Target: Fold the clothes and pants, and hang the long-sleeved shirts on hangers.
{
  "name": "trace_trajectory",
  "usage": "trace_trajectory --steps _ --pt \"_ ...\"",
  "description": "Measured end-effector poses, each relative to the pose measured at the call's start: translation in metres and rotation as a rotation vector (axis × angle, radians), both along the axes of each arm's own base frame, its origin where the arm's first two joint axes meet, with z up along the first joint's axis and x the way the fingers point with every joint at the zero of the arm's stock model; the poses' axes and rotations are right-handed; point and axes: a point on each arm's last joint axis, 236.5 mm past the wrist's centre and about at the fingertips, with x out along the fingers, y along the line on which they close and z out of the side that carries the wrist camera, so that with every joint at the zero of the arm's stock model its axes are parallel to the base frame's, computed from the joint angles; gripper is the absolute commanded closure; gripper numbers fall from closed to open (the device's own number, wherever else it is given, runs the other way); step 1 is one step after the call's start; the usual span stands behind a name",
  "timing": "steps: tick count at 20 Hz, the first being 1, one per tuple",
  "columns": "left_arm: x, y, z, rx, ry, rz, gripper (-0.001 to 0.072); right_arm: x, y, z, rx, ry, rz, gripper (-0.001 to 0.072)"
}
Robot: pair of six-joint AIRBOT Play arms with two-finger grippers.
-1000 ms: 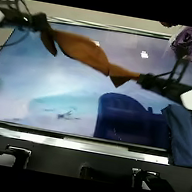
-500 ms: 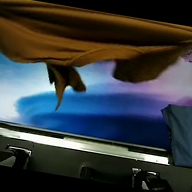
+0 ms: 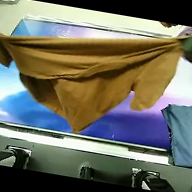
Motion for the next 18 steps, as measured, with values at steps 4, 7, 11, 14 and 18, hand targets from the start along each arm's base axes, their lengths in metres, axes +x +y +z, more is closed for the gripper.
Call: trace_trajectory --steps 4,7,11,14,18 --pt "0.087 -0.003 -0.105 0.0 0.118 -0.002 0.069 0.097 0.02 -0.104 0.035 0.169 -0.014 0.0679" --pt "0.141 -0.005 -0.182 -0.021 0.161 0.025 0.069 0.152 0.041 -0.185 0.136 0.269 -0.025 0.0678" --pt "0.176 -0.01 -0.265 -0.079 0.216 0.073 0.069 0.176 0.066 -0.277 0.27 0.44 -0.036 0.0578" --pt "0.183 -0.015 -0.296 -0.116 0.246 0.092 0.069 0.17 0.075 -0.31 0.314 0.542 -0.031 0.023" --pt "0.185 -0.014 -0.299 -0.138 0.255 0.107 0.0689 0.145 0.057 -0.303 0.295 0.628 0.031 0.0214"
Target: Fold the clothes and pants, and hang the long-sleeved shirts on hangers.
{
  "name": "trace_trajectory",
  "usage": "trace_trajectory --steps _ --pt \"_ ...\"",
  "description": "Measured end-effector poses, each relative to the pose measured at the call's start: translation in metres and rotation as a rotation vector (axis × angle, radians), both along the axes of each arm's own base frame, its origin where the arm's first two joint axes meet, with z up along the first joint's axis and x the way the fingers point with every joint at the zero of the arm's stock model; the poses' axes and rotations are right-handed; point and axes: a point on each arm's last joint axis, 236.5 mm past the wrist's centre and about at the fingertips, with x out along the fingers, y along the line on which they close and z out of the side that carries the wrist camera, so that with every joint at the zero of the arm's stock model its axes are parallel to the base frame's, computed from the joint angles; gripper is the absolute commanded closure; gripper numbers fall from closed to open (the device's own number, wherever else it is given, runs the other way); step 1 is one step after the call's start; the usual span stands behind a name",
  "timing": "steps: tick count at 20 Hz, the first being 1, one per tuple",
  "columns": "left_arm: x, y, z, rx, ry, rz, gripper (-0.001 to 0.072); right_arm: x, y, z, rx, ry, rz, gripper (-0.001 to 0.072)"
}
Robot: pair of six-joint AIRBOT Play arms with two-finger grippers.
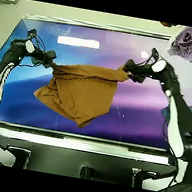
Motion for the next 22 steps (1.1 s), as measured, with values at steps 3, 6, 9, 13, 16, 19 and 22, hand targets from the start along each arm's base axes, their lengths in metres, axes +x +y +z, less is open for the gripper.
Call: trace_trajectory --steps 3,6,9,13,16,19,22 --pt "-0.003 0.004 0.008 -0.005 0.024 0.008 0.0689 -0.029 -0.038 0.019 -0.044 0.044 0.056 0.0213" --pt "-0.013 0.007 0.01 -0.006 0.074 0.008 0.0689 -0.076 -0.056 0.008 -0.061 0.141 0.098 0.0124" --pt "-0.026 0.007 0.006 -0.005 0.139 0.001 0.0689 -0.14 -0.018 -0.026 0.041 0.264 0.168 0.0125" --pt "-0.04 0.007 0.002 -0.005 0.2 -0.005 0.0689 -0.209 0.062 -0.07 0.157 0.338 0.23 0.0124" --pt "-0.046 0.007 0.001 -0.005 0.227 -0.008 0.0689 -0.237 0.104 -0.094 0.168 0.358 0.233 0.0124" --pt "-0.049 0.007 0.0 -0.005 0.239 -0.009 0.0689 -0.244 0.128 -0.111 0.178 0.37 0.184 0.0168" --pt "-0.05 0.006 0.0 -0.005 0.245 -0.009 0.0689 -0.236 0.138 -0.121 0.195 0.354 0.112 0.0421"
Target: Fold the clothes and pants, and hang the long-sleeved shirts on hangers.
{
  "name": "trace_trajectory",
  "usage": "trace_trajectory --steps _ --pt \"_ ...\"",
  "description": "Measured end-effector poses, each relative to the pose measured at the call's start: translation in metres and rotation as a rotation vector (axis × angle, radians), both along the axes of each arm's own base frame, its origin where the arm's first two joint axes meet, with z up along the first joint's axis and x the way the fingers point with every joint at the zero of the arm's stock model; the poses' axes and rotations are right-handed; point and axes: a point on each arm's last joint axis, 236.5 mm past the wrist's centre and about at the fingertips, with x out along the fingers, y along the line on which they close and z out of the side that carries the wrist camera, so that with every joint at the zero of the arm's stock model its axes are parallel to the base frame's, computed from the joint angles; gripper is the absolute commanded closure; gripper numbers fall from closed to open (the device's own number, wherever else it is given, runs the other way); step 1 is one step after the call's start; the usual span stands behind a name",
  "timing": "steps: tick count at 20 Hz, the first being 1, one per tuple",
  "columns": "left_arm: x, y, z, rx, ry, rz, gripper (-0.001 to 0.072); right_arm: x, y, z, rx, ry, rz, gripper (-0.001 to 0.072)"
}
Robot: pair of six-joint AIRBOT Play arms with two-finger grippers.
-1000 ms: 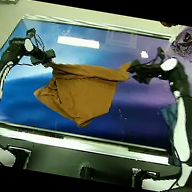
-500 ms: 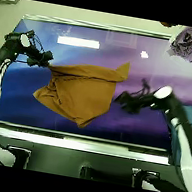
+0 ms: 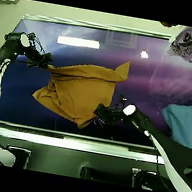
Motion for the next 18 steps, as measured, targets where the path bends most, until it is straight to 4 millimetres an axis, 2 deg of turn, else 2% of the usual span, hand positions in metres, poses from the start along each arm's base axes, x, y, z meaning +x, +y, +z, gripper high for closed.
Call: trace_trajectory --steps 2,5,7,9,12,14,16,18 --pt "0.0 0.0 0.0 0.0 0.001 0.0 0.0689 0.007 0.001 -0.003 -0.003 -0.014 -0.038 0.0675" --pt "0.0 0.0 -0.001 0.001 0.003 -0.001 0.0689 0.021 -0.003 0.0 0.0 -0.04 -0.083 0.0681" --pt "-0.003 0.001 -0.001 0.002 0.014 -0.002 0.0689 0.045 -0.022 0.014 0.006 -0.076 -0.134 0.0681" --pt "-0.007 0.003 -0.003 0.003 0.033 -0.003 0.0689 0.079 -0.057 0.036 0.011 -0.106 -0.206 0.0681" --pt "-0.02 0.005 -0.005 0.011 0.086 -0.033 0.0689 0.139 -0.134 0.083 -0.015 -0.209 -0.325 0.0681" --pt "-0.029 0.002 -0.007 0.01 0.122 -0.059 0.0689 0.171 -0.187 0.113 -0.056 -0.288 -0.405 0.0681" --pt "-0.036 -0.003 -0.008 0.01 0.149 -0.081 0.0689 0.191 -0.228 0.133 -0.101 -0.341 -0.466 0.068" --pt "-0.041 -0.011 -0.009 0.009 0.171 -0.106 0.0689 0.202 -0.25 0.138 -0.13 -0.355 -0.5 0.0679"
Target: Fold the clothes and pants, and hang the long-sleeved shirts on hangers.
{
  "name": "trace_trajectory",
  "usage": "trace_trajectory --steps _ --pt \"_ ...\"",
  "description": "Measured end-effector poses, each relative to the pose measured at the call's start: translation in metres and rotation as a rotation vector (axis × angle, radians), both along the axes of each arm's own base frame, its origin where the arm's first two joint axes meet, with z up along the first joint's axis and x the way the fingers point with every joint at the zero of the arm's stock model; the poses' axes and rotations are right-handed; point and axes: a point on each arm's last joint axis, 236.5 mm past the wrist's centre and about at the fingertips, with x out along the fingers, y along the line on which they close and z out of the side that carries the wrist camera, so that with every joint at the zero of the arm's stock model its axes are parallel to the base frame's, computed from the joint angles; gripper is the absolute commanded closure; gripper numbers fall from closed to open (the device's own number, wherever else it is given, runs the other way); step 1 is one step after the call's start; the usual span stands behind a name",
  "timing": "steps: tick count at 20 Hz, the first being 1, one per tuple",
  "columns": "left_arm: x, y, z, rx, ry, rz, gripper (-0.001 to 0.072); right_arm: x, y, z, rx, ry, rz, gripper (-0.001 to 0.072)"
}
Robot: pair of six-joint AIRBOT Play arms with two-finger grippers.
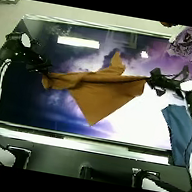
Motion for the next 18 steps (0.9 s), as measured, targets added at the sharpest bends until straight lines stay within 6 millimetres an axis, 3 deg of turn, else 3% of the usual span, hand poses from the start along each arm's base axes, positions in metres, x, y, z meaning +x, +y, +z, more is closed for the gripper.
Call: trace_trajectory --steps 2,3,5,9,14,16,18 --pt "-0.002 -0.009 -0.002 -0.002 0.009 -0.023 0.0689 0.006 -0.009 -0.007 -0.013 0.013 -0.016 0.0678" --pt "-0.004 -0.014 -0.004 -0.003 0.017 -0.035 0.0688 0.008 -0.009 -0.012 -0.016 0.023 -0.015 0.0639" --pt "-0.008 -0.024 -0.008 -0.002 0.036 -0.058 0.0689 0.011 -0.005 -0.021 -0.023 0.036 -0.006 0.0358" --pt "-0.011 -0.036 -0.014 -0.004 0.052 -0.083 0.0689 0.0 0.002 -0.024 -0.007 0.082 0.035 0.0249" --pt "-0.011 -0.038 -0.016 -0.008 0.057 -0.085 0.0689 -0.056 -0.004 -0.025 0.005 0.195 0.197 0.0231" --pt "-0.011 -0.039 -0.016 -0.009 0.058 -0.085 0.0688 -0.084 0.018 -0.038 0.04 0.242 0.263 0.0222" --pt "-0.011 -0.039 -0.016 -0.009 0.059 -0.085 0.0689 -0.113 0.061 -0.057 0.101 0.285 0.33 0.0213"
